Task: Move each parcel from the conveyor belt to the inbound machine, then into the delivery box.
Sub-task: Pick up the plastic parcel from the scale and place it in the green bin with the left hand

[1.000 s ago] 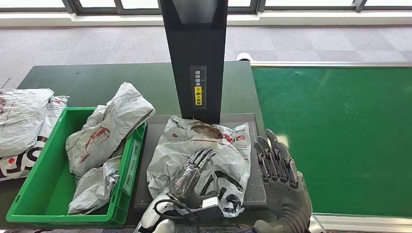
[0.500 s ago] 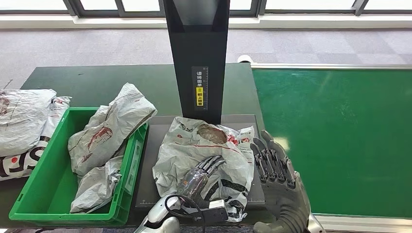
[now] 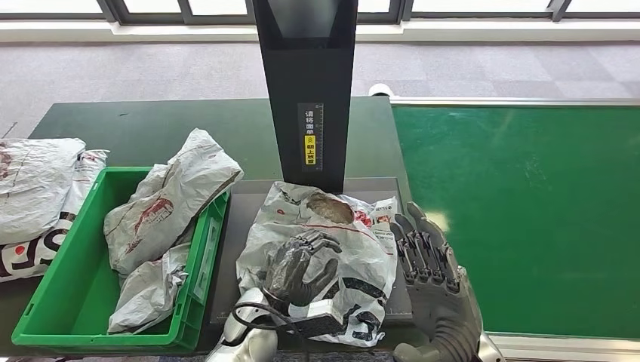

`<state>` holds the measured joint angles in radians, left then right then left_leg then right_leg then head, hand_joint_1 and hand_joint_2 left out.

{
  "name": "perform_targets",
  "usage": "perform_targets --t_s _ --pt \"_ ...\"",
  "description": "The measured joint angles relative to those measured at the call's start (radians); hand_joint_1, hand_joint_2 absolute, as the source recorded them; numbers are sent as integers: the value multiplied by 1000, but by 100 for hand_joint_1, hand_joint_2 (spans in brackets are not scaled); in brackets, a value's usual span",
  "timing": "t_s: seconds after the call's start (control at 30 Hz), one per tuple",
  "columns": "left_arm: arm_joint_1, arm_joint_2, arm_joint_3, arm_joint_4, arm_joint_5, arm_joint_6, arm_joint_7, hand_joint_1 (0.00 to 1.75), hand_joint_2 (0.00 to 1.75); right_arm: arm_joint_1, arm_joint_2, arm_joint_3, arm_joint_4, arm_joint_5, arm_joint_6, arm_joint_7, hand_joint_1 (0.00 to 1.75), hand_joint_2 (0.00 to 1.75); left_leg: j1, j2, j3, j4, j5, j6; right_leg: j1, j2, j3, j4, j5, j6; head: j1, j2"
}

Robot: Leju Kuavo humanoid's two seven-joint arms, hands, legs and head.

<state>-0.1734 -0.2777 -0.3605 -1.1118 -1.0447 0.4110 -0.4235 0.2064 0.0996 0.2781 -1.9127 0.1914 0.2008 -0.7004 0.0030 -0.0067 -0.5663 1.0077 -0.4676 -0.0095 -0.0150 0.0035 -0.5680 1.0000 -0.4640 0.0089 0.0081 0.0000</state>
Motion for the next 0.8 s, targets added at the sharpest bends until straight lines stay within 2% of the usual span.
perform_targets --t_s 0.17,0.37,0.57,0.7,0.8 --pt "14 3 0 -82 23 11 -15 175 175 0 0 -2 0 1 0 0 0 175 0 0 -1 0 0 0 0 0 -1 0 -1 0 0 0" --pt "50 10 0 -183 113 59 -82 175 175 1 0 -6 0 8 -1 0 0 175 0 0 -1 0 0 0 0 0 -1 0 -1 0 0 0" --pt "85 16 3 -263 164 50 -115 171 175 0 0 -12 0 12 -2 0 0 175 0 0 -2 0 -1 0 0 0 -1 0 -1 0 0 0" --pt "88 17 4 -260 158 -11 -107 0 175 0 0 -12 0 13 -5 0 0 175 0 0 -2 0 -1 0 0 0 -2 0 -1 0 0 0" --pt "83 16 4 -211 125 -68 -80 0 175 -2 0 -12 0 12 -7 0 0 175 0 0 -2 0 -1 0 0 0 -2 0 -1 0 0 0"
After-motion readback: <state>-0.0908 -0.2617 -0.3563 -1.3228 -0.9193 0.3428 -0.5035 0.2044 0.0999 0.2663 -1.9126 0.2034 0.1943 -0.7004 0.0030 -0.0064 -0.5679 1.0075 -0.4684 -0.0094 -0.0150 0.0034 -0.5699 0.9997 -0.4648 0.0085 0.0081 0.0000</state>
